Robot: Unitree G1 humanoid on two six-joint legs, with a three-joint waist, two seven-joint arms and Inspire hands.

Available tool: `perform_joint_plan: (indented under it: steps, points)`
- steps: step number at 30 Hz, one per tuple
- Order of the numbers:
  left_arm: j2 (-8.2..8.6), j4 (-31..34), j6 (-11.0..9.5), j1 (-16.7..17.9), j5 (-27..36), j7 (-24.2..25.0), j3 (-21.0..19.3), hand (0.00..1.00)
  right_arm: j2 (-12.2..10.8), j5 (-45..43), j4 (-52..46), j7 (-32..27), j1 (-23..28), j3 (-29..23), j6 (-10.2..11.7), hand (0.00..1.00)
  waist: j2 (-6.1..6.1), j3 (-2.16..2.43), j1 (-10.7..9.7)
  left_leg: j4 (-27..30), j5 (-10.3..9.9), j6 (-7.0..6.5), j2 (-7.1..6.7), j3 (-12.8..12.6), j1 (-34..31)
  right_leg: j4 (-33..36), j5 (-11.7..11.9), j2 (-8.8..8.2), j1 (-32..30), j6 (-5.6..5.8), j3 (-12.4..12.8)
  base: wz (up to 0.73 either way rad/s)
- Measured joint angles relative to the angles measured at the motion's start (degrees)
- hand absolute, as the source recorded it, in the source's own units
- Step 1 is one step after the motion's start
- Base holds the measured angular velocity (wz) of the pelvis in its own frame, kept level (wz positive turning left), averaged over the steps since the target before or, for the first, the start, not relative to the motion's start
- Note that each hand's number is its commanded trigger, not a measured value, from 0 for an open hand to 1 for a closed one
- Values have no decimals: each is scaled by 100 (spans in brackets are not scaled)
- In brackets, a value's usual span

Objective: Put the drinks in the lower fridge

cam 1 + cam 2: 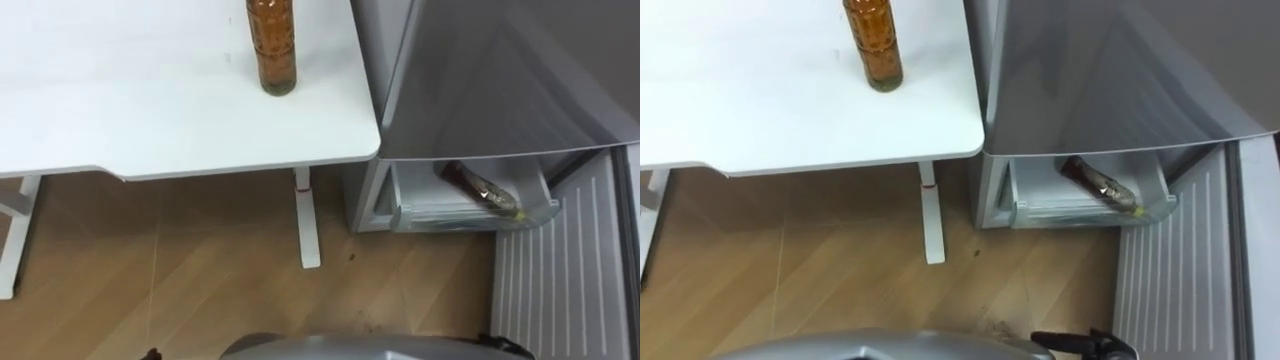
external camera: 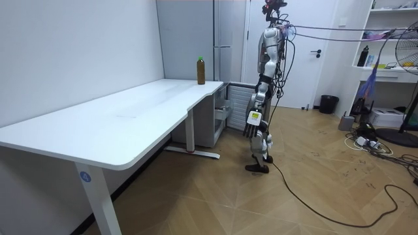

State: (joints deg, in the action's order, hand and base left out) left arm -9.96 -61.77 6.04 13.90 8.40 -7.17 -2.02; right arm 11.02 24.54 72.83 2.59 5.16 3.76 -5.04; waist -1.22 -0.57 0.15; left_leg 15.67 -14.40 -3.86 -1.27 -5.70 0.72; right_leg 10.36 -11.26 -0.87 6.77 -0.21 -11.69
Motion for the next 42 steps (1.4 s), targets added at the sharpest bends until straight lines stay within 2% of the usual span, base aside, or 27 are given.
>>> perform_joint_plan:
  steps: [1,3,4,6,9,11,12,14,19,23,27,28,30,32,36,37,40,41,42]
  points:
    - [0,-23,3,-16,220,14,-6,0,-1,30,60,-19,6,-13,-3,0,31,16,-4,7,0,-1,-16,39,11,-43,0,-4,52,0,-18,16]
    - [9,-22,0,-7,465,77,-71,0,-5,41,96,-9,38,-123,-4,0,28,14,14,7,2,-6,-35,76,7,-77,0,-14,68,0,1,11]
    - [27,-14,-2,5,530,142,-229,0,-6,28,106,3,50,-190,-4,0,63,30,27,7,3,-8,-37,82,8,-76,0,-13,60,0,19,4]
    - [31,-14,-9,-16,836,145,-393,0,-4,-6,162,-1,50,-243,-3,0,55,24,20,6,3,-8,-41,109,27,-76,0,-10,56,0,31,6]
    - [69,-68,-30,-36,1512,21,-594,0,-5,-9,261,-22,50,-284,-3,0,61,17,40,-11,2,-7,-41,131,88,-74,0,-3,118,0,53,4]
    - [141,-139,-29,-68,2312,-154,-786,0,-4,-5,272,-82,51,-289,-9,0,84,16,44,-12,1,-7,-41,125,92,-74,-1,-6,115,1,38,0]
    - [167,-138,-26,-80,2451,-201,-854,0,-5,-5,268,-99,54,-295,-10,0,91,19,42,-15,1,-7,-42,125,99,-75,-1,-6,120,1,30,0]
    - [247,-116,-17,-107,2858,-424,-1237,0,-15,-4,266,-128,111,-341,-60,0,107,20,102,-43,1,-7,-38,116,192,-65,-1,-5,164,1,41,-2]
    - [262,387,-17,-107,3537,-1223,-1772,0,-14,-15,274,-315,171,-468,-220,0,115,16,221,-41,2,-6,-41,118,215,-69,-1,-5,195,1,56,-1]
    - [258,612,-197,-106,3988,-1805,-2038,0,-9,-65,316,-328,226,-503,-252,0,127,20,314,-72,4,-5,-48,113,268,-61,-2,-5,238,1,88,-2]
    - [265,912,-288,-4,3671,-2287,-2107,0,-15,-509,309,-330,282,-598,-247,0,134,46,327,-98,17,0,-47,111,297,-58,-2,-4,237,1,77,0]
    - [264,1091,-324,19,3427,-2479,-2140,0,-8,-579,307,-337,302,-627,-238,0,99,37,328,-105,23,2,-47,114,281,-59,-2,-5,238,1,64,5]
    - [264,1311,-451,4,3013,-2775,-2137,0,1,-643,255,-372,302,-629,-233,0,96,47,320,-104,35,2,-54,152,276,-59,-2,-11,238,1,21,9]
    - [257,1627,-640,-34,2436,-3138,-1931,0,-5,-714,184,-383,263,-616,-161,0,94,50,285,-84,42,1,-66,218,233,-54,-2,-22,243,1,-124,15]
    - [253,1902,-804,-162,1708,-3402,-1628,0,-11,-714,56,-382,287,-612,36,0,103,50,285,-100,71,-5,-94,287,219,-62,-2,-35,253,1,-139,11]
    - [255,2116,-811,-145,1429,-3477,-1575,0,-17,-733,56,-381,288,-614,81,0,146,73,288,-100,71,-5,-94,292,218,-64,-2,-33,255,1,-137,0]
    - [264,2889,-905,-51,838,-3695,-1492,0,-20,-752,67,-394,288,-616,194,0,116,70,263,-83,71,-5,-103,341,182,-71,-2,-41,246,1,-228,8]
    - [274,3122,-1002,-57,572,-3770,-1443,0,-18,-735,74,-427,301,-615,204,0,118,69,262,-86,74,-9,-112,357,175,-70,-2,-47,244,1,-256,10]
    - [274,3186,-1034,-76,410,-3802,-1430,0,-21,-739,73,-451,300,-613,203,0,124,72,259,-88,75,-11,-115,360,176,-69,-2,-49,244,2,-250,5]
